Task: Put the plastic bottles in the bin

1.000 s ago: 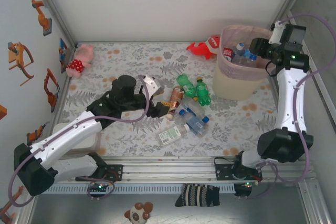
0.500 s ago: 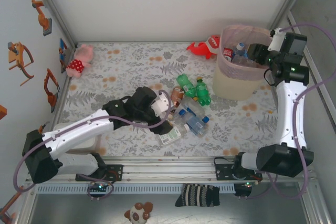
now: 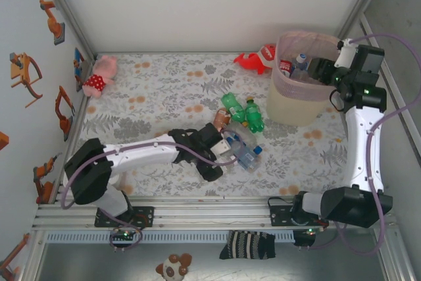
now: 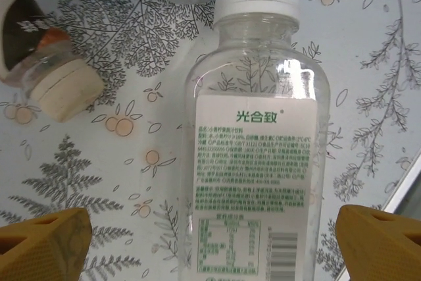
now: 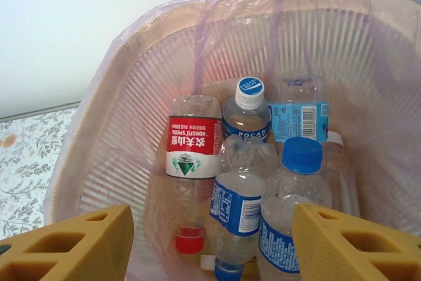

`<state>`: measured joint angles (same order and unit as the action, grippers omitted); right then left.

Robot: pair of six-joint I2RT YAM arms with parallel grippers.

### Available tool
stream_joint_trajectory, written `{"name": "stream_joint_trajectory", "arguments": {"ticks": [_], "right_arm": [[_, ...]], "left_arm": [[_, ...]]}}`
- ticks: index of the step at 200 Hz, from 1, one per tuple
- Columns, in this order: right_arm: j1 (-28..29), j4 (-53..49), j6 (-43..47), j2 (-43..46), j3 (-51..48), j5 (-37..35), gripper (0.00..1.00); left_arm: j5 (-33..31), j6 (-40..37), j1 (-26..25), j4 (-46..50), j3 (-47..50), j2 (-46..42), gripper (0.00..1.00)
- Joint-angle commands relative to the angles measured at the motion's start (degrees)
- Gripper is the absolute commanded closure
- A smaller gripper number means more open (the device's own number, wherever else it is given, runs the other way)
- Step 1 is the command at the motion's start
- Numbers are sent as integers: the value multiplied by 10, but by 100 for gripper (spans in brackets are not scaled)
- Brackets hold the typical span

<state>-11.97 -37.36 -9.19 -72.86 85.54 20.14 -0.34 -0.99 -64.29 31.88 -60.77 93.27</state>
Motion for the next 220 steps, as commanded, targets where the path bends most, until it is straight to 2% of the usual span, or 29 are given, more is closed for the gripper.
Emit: {"name": "stream_joint_trajectory", "arguments": {"ticks": [1,67,126,139,180,220], "right_arm": [[-1,11,5,18,0,7,36],[-2,6,5,22,1,13,36],[-2,5,6,24,4,17,36],[-2,5,5,25,4,17,36],[-2,1,6,31,6,17,36],[-1,-9,3,47,10,22,37]], "left_arm": [[-7,7,-14,11,-20,28,6],[-46,13,-33,64,-17,71,10],[-43,29,-46,83,18,55,25],[-46,28,-47,82,15,60,25],[-46,21,-48,92,4,69,43],[-44,25,-49,106,-2,34,46]]}}
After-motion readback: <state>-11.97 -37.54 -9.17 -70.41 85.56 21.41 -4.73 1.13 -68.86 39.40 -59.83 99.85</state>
